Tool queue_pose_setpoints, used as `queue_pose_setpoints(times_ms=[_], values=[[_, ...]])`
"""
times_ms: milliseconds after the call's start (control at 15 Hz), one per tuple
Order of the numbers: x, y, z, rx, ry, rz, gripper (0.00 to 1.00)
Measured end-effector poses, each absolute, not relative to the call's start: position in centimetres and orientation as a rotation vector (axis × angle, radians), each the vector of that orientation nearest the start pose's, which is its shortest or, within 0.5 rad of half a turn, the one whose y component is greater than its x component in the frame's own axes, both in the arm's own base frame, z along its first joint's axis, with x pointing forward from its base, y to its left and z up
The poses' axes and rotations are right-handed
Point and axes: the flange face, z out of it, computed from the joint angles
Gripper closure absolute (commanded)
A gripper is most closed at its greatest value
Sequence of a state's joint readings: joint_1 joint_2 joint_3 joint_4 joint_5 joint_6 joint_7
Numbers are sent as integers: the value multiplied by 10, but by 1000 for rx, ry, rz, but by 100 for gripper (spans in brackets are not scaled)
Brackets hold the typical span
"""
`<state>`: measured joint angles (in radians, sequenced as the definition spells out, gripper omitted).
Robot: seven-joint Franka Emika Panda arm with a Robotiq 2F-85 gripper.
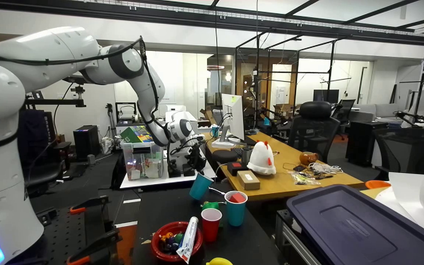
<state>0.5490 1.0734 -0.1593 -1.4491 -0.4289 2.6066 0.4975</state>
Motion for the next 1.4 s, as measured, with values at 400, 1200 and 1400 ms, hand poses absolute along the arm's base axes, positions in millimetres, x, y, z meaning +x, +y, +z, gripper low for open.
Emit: queue_pose_setpoints(times_ms=[400, 1200, 1400], values=[[638, 296, 56, -3471, -639, -572, 99], [584, 352, 73, -3473, -322, -1118, 99], [566, 349, 64, -3474, -209, -1156, 99]])
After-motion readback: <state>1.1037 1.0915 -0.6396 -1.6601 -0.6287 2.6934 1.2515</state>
